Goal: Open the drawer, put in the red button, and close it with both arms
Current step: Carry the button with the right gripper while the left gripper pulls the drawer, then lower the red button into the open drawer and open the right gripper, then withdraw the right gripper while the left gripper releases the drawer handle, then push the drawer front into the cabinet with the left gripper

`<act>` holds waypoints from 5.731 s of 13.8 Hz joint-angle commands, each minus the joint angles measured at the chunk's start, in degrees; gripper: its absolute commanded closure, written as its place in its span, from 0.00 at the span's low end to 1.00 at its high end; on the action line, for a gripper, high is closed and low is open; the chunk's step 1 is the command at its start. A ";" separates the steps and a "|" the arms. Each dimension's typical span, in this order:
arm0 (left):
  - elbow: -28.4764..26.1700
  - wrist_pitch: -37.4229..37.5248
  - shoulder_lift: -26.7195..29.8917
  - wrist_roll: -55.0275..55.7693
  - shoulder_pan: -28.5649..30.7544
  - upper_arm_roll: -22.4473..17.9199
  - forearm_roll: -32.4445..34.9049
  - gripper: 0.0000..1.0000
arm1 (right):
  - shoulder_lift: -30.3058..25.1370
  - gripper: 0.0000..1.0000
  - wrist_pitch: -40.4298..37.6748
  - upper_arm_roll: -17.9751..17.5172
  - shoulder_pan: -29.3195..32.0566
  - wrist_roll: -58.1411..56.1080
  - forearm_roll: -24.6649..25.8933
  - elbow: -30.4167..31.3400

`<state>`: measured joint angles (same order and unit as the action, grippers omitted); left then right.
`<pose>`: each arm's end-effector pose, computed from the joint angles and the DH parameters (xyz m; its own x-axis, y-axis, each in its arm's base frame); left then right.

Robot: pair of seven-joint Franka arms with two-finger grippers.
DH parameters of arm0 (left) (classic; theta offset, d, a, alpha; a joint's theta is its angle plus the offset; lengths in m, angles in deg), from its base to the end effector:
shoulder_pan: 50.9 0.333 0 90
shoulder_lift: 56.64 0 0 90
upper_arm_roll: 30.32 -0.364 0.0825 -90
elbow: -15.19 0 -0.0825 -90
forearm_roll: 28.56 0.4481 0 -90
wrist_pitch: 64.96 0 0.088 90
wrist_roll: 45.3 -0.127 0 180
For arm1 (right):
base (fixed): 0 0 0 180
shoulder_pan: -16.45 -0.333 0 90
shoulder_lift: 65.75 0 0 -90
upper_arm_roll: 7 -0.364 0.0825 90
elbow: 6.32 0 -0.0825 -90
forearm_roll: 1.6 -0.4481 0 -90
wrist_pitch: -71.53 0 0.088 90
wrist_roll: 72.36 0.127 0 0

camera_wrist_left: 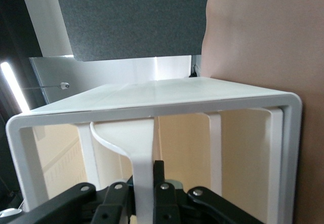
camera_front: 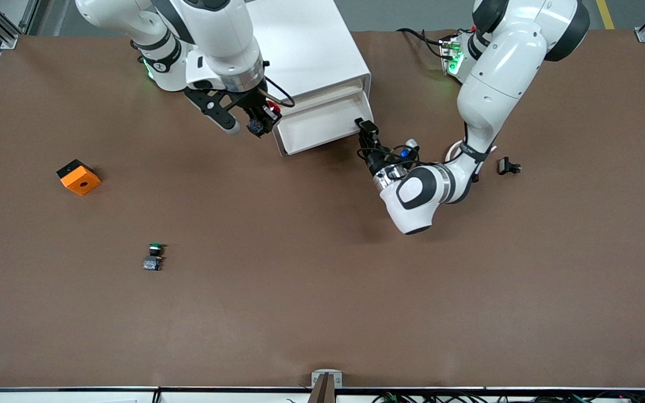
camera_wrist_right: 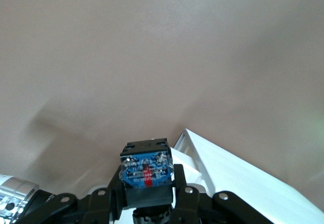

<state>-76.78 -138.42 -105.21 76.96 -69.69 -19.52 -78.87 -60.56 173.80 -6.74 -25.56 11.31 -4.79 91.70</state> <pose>0.5101 -0.4052 0.1452 -0.3897 0.9192 -0.0562 0.0862 -0.0244 -0.9960 0.4855 0.4413 0.5377 0.7345 -0.6764 -0.0553 -0.6769 -0.7360 0.0107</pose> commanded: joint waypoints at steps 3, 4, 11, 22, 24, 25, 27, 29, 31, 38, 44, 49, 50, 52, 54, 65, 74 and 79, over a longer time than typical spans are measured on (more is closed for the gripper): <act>3.28 -2.13 -0.82 -1.41 3.32 -0.08 -1.98 0.88 | 1.66 1.00 -0.67 0.62 -2.81 5.88 0.21 -3.97; 3.29 -2.13 -0.73 -1.67 3.41 -0.08 -2.16 0.87 | 1.66 1.00 -0.67 0.62 -3.07 6.59 0.21 -3.98; 5.40 -3.71 -1.25 -3.43 5.43 -0.08 -2.34 0.78 | 7.80 1.00 1.60 0.71 -7.20 8.35 1.61 -7.05; 5.40 -5.29 -1.26 -7.21 5.52 -0.08 -1.46 0.00 | 16.16 1.00 9.70 0.71 -11.42 12.92 3.90 -6.44; 5.48 -5.82 -1.26 -8.87 5.70 -0.08 -1.37 0.00 | 17.30 1.00 9.61 0.71 -12.48 13.01 3.90 -6.26; 5.66 -5.82 -1.17 -10.45 5.87 -0.08 -1.28 0.00 | 18.09 1.00 9.61 0.71 -12.83 13.01 3.90 -6.35; 6.88 -5.73 -1.08 -14.83 5.87 -0.08 -0.23 0.00 | 19.14 1.00 9.70 0.71 -13.27 13.01 3.90 -6.26; 7.50 -5.73 -0.82 -18.79 5.96 -0.08 0.29 0.00 | 19.50 1.00 9.61 0.71 -13.71 13.01 3.90 -6.26; 8.81 -5.64 -0.73 -22.22 6.13 -0.08 1.17 0.00 | 19.68 1.00 9.61 0.71 -13.62 13.01 3.81 -6.09; 13.13 -4.42 -0.64 -33.91 6.58 0.01 5.21 0.00 | 19.59 0.00 9.18 0.97 -12.40 12.84 3.81 -6.70; 15.94 -5.03 1.37 -50.95 5.78 0.63 13.47 0.00 | 17.75 0.00 0.25 1.15 -6.09 2.67 2.93 -13.97; 15.59 -18.97 5.24 -59.15 3.68 0.98 23.48 0.00 | 12.39 0.00 -8.22 1.06 5.51 -16.57 2.93 -18.57; 15.50 -20.83 5.51 -59.24 3.24 1.15 24.55 0.00 | 11.51 0.00 -8.66 1.06 7.80 -20.00 2.93 -18.57; 15.33 -24.96 6.65 -60.55 2.97 1.85 26.57 0.00 | 10.37 0.00 -9.98 1.06 10.01 -24.85 2.85 -18.65; 13.67 -31.28 8.49 -60.82 2.36 2.21 27.89 0.00 | 8.62 0.00 -11.64 1.32 10.81 -26.18 3.02 -19.44; 0.24 -51.59 15.96 -60.04 -4.92 2.29 43.25 0.00 | 5.80 0.00 -22.88 1.32 19.58 -54.28 2.93 -19.62; -7.69 -54.86 18.25 -59.51 -9.50 2.12 48.28 0.00 | 2.80 0.00 -29.49 1.41 39.36 -84.70 3.81 -20.15; -9.02 -54.78 21.24 -55.20 -12.41 2.29 50.22 0.00 | 2.80 0.00 -29.32 1.50 43.15 -85.34 4.16 -20.15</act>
<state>-83.13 -192.45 -87.02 20.39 -81.40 -16.94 -29.86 -57.34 144.81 -4.19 16.23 -73.77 -1.47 71.64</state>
